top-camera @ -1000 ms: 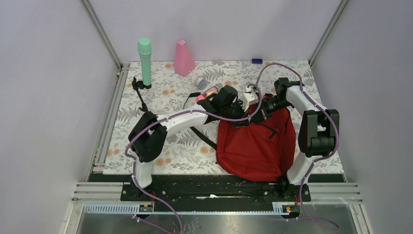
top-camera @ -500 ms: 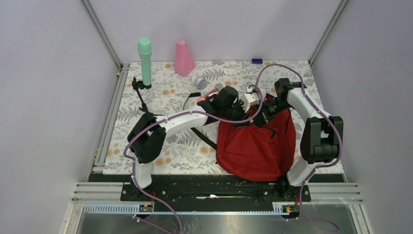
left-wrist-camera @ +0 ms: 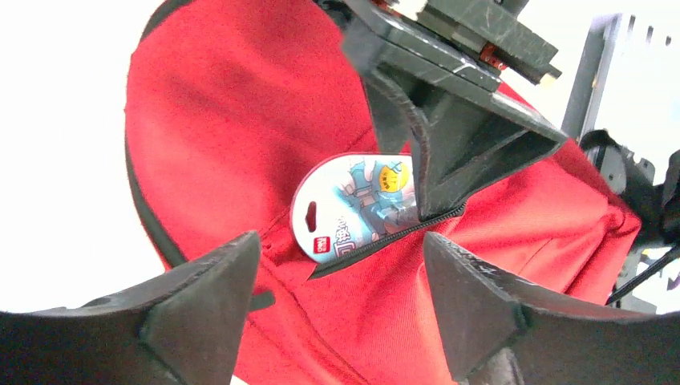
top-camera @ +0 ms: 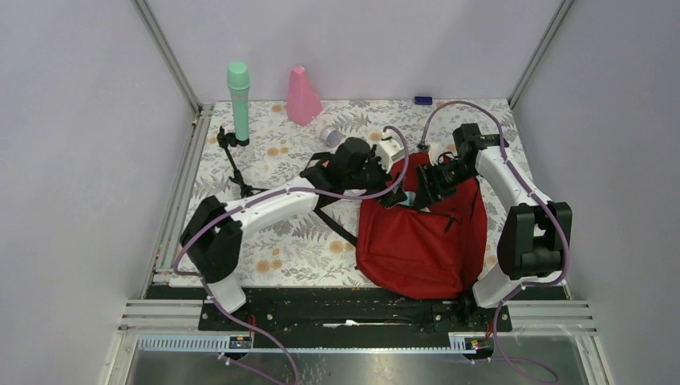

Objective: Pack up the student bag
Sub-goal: Place the stationery in the student bag.

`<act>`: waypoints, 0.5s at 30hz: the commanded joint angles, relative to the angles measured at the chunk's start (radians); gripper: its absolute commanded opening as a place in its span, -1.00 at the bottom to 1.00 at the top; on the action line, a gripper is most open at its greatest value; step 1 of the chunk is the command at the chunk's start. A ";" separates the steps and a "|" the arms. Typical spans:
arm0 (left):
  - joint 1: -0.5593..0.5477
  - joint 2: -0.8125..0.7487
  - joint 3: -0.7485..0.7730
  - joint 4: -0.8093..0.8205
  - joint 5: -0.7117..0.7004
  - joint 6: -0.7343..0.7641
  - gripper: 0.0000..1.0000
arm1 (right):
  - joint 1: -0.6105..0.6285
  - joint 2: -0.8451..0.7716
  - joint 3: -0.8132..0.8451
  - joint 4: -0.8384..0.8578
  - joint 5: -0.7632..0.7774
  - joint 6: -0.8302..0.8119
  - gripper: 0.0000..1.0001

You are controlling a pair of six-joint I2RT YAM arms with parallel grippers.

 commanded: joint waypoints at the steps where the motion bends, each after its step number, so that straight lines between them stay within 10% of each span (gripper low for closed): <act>1: 0.017 -0.128 -0.068 0.100 -0.111 -0.076 0.63 | 0.013 -0.032 0.037 0.029 0.043 0.068 0.44; 15: 0.093 -0.090 -0.097 -0.005 -0.266 -0.368 0.68 | 0.032 -0.158 -0.110 0.475 0.104 0.253 0.33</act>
